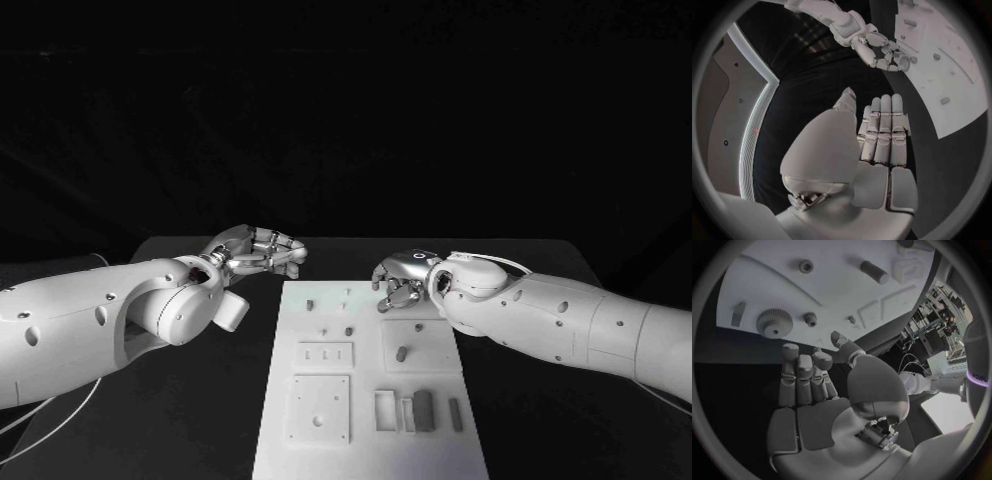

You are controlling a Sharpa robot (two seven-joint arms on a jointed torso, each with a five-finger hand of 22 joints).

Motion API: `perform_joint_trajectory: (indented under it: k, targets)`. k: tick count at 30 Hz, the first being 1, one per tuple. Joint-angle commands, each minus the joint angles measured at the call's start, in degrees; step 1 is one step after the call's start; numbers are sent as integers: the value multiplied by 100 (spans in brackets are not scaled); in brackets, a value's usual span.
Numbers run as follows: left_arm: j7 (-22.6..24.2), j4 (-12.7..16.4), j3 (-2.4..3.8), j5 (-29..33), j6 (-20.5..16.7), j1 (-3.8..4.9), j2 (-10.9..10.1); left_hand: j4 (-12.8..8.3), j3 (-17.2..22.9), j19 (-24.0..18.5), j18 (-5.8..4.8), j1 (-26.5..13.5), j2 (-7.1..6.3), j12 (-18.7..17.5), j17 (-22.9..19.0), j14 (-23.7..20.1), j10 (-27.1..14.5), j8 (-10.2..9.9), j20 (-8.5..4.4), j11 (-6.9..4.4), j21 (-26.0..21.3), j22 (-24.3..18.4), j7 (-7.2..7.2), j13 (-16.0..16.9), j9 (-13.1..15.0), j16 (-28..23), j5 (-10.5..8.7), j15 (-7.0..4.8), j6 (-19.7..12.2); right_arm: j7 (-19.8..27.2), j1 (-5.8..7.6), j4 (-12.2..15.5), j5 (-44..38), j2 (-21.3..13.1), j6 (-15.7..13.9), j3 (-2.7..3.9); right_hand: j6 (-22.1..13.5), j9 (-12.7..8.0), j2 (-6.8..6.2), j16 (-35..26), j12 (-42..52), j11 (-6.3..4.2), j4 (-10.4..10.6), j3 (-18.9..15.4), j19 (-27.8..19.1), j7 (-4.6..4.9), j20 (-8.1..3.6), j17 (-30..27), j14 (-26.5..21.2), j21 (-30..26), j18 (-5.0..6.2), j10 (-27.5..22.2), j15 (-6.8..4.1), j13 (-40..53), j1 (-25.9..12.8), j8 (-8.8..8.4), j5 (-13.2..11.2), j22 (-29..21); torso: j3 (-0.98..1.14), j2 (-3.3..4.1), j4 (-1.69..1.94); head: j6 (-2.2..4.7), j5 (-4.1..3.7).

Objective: Assemble the parts on the task board

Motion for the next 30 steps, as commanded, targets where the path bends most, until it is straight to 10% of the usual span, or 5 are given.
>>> perform_joint_trajectory:
  k: [1,30]
  targets:
    - [2,2,6,-26,61,10,15,4,-2,17,-28,-61,-7,-38,9,13,16,-23,-29,38,-41,-3,27,-8,-11,-23,20,8,-22,-122,-30,-15,-263,20,92,3,40,3,-7,37,41,56,8,43,-14,-5,-44,10,65,39,78,-2,-6,11,-63,-34,15,136,-8,90,22,7,-16]
    - [15,-74,16,-26,-3,11,47,2,25,20,-38,-109,-28,-76,38,13,24,-59,-37,41,-60,-6,39,-6,-19,-52,20,8,-38,-173,-84,-220,-527,56,118,1,81,7,11,175,159,66,15,116,-25,4,-74,23,49,185,78,15,7,42,-89,-65,107,127,-18,273,29,49,-27]
